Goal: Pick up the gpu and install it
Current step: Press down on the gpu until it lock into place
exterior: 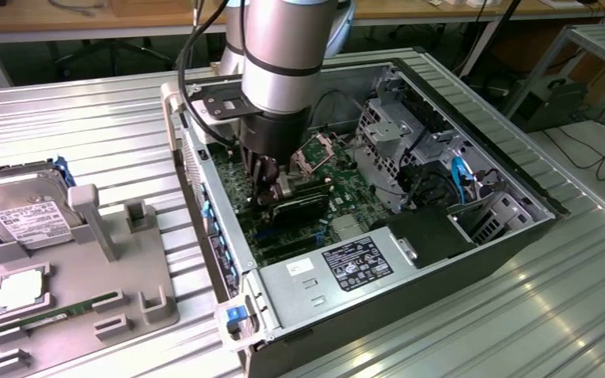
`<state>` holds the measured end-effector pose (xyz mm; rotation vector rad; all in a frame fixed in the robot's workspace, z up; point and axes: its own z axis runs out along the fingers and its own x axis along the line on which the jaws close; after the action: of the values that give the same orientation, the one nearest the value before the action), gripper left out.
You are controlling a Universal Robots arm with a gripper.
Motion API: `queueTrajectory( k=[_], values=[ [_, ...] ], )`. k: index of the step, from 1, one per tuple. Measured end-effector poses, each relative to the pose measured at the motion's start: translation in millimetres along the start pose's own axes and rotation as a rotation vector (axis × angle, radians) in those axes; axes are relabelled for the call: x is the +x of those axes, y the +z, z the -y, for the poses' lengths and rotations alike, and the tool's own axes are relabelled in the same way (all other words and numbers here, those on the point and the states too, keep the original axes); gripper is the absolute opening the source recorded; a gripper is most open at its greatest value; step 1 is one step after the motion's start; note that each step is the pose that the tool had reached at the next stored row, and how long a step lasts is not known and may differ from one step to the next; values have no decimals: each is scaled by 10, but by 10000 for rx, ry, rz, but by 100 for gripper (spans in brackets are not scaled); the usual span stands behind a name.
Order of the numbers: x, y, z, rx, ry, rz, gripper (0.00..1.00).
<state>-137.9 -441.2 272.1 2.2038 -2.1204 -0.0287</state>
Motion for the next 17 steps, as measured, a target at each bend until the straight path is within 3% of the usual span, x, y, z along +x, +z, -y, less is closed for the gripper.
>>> queueTrajectory(
  k=[4, 6, 9, 17],
  values=[
    [-2, 1, -3, 10, -20, 9, 11],
    [0, -86, -10, 34, -21, 5, 11],
    [0, -128, -5, 193, -47, -4, 11],
    [4, -88, 187, 203, -82, -5, 11]
  ],
)
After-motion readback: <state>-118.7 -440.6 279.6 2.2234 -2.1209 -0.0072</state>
